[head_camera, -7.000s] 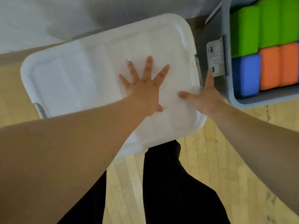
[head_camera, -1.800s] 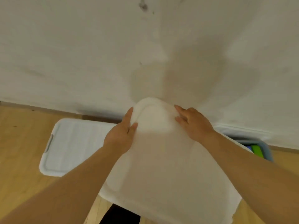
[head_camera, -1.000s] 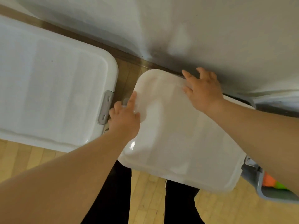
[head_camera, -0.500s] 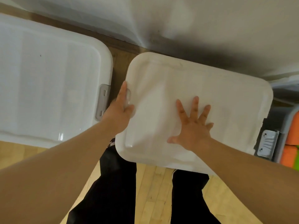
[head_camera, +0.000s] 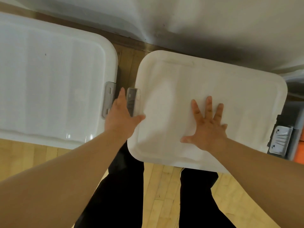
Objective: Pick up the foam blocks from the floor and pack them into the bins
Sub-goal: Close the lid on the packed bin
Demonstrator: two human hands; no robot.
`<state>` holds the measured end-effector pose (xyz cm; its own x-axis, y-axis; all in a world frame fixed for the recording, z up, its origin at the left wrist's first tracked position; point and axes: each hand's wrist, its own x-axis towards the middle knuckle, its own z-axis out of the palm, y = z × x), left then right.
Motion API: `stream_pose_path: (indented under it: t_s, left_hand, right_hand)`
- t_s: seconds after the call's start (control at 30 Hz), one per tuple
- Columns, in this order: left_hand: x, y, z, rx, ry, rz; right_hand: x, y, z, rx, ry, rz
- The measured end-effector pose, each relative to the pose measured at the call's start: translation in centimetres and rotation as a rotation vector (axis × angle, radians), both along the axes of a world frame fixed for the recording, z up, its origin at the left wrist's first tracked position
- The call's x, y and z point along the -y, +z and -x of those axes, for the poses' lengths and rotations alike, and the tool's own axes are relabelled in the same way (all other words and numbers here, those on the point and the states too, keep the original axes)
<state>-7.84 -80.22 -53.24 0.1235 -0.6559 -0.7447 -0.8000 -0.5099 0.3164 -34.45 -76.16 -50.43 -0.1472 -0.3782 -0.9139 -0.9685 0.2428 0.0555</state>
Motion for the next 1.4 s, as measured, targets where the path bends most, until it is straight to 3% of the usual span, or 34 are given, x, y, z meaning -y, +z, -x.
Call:
stream_pose_path:
  t_s: [0.1, 0.27, 0.5, 0.67, 0.8, 0.9, 1.07, 1.23, 1.4]
  left_hand:
    - [-2.0, 0.2, 0.9, 0.009, -0.056, 0.053]
    - [-2.7, -0.5, 0.4, -0.101, -0.042, -0.057]
    - [-2.2, 0.0, -0.1, -0.059, -0.275, -0.069]
    - [-1.5, 1.8, 0.9, 0.159, -0.537, 0.066]
    - [-1.0, 3.5, 6.4, 0.199, -0.770, 0.202]
    - [-1.5, 3.6, 13.0, 0.154, -0.945, 0.137]
    - [-2.4, 2.8, 24.6, 0.104, -1.126, 0.144]
    - [-4.0, 0.7, 32.6, 0.191, -1.231, 0.051]
    - [-4.5, -0.6, 33.6, 0.265, -1.243, 0.012]
  right_hand:
    - [-0.1, -0.2, 0.2, 0.004, -0.004, -0.014]
    - [-0.2, -0.5, 0.3, 0.031, -0.022, 0.004]
    - [-1.1, -1.1, 0.4, 0.043, -0.026, 0.089]
    - [-1.5, -0.9, 0.9, 0.087, -0.023, 0.161]
    - [-3.1, 0.3, 4.5, 0.202, -0.213, 0.388]
    - [-5.9, 0.9, 9.9, 0.075, -0.413, 0.516]
    - [-10.5, 0.2, 19.4, -0.095, -0.597, 0.479]
    - [-13.7, -2.9, 24.0, 0.132, -0.954, 0.380]
    - [-14.4, -5.4, 25.8, 0.240, -1.095, 0.321]
